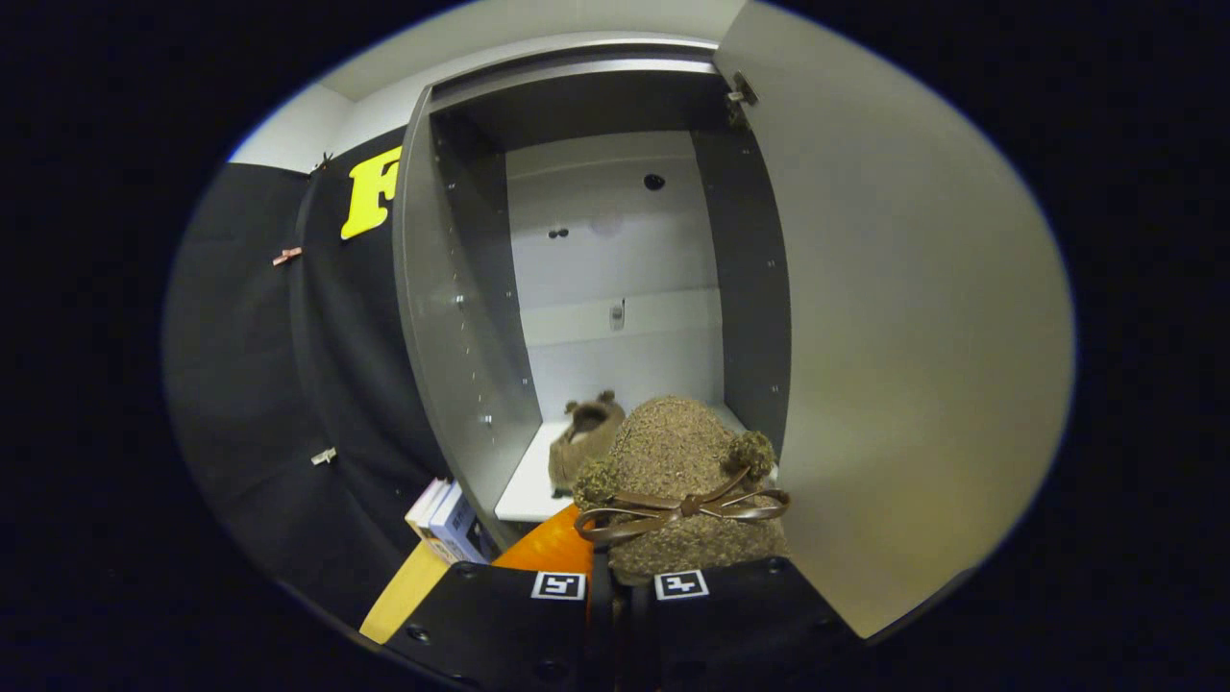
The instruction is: Open the shoe cabinet door, grab the shoes and put them into the shoe cabinet, then close the shoe cabinet door.
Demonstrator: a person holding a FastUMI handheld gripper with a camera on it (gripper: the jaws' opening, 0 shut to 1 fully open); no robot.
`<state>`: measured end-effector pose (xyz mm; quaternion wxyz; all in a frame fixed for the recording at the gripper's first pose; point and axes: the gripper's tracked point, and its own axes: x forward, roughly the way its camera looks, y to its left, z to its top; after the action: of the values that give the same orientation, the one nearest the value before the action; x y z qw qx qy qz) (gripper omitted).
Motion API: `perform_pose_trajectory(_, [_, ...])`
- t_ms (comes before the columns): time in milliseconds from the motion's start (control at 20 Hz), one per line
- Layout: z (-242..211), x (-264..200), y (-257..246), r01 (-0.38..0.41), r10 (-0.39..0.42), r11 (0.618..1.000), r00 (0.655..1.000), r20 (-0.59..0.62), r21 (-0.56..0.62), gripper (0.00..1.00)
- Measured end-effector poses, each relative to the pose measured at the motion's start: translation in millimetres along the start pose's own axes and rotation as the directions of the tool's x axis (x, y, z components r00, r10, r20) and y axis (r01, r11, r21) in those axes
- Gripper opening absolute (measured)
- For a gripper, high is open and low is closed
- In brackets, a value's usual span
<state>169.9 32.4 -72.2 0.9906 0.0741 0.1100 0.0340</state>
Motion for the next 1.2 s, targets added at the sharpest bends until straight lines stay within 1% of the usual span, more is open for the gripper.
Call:
perform_pose_trajectory(150, [24,46,2,0.003,-0.003,1.000,1.000,-0.001,-0.026,0.12])
perform_pose_trajectory(300, [35,95,-8,0.019,-0.019,1.000,1.000,0.002,-0.007,0.12])
perform_pose_trajectory(500, [19,161,-25,0.049,-0.049,0.999,0.998,-0.041,0.002,0.12])
perform_pose_trajectory(600, [15,193,-29,0.056,-0.056,0.998,0.998,-0.038,0.002,0.12])
perform_pose_trajectory(800, [6,246,-38,0.074,-0.075,0.997,0.995,-0.067,-0.018,0.11])
perform_pose_trajectory(1000, [-9,287,-44,0.099,-0.101,0.995,0.991,-0.090,-0.030,0.11])
perform_pose_trajectory(1200, [-40,311,-52,0.120,-0.129,0.991,0.978,-0.163,-0.065,0.11])
